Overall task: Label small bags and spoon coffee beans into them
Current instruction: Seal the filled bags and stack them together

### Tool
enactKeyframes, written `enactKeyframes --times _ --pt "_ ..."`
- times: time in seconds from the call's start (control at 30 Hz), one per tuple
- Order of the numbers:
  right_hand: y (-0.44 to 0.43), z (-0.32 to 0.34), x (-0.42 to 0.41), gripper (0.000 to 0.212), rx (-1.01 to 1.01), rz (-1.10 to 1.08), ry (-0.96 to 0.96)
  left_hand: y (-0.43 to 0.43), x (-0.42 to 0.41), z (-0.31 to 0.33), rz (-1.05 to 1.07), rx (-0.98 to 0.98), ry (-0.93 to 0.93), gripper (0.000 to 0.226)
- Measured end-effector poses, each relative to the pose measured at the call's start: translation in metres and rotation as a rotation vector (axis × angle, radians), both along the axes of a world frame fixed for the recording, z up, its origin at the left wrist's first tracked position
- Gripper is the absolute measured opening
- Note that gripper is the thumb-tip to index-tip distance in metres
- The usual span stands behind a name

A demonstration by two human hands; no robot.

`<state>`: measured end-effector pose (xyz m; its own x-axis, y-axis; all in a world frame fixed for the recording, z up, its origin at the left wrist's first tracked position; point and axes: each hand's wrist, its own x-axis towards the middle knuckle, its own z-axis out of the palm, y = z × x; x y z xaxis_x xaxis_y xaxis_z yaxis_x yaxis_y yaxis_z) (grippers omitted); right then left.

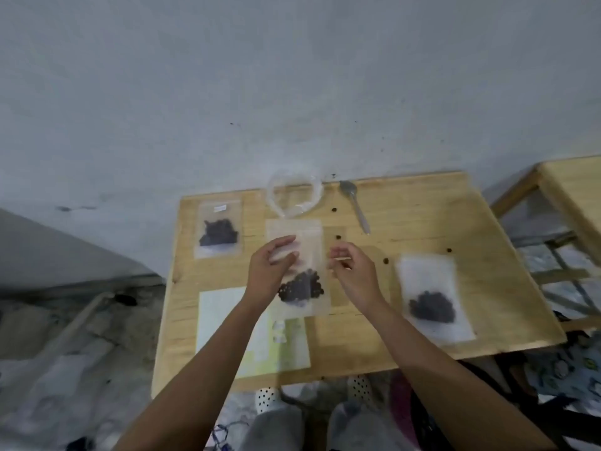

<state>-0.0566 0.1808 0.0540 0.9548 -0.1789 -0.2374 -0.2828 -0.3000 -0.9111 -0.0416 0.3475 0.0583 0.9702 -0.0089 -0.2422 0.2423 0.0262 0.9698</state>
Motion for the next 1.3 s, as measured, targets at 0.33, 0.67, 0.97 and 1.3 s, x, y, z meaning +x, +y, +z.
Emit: enactKeyframes --times 0.33,0.67,0.97,1.3 --pt "0.054 -0.062 -0.03 0.012 -0.308 0.357 0.228 0.106 -0.014 -0.031 0.274 -0.052 0.095 0.032" --pt "0.066 -0.017 0.008 0.001 -0.256 0.148 0.098 0.117 -0.008 -0.014 0.183 -0.064 0.02 0.039" --pt "0.117 0.062 0.054 0.004 -0.125 0.183 -0.143 0.095 0.004 0.024 0.03 -0.16 -0.052 0.045" --pt "0.132 0.072 0.057 0.006 -0.128 0.186 -0.178 0.097 0.012 0.037 -0.01 -0.126 -0.086 0.051"
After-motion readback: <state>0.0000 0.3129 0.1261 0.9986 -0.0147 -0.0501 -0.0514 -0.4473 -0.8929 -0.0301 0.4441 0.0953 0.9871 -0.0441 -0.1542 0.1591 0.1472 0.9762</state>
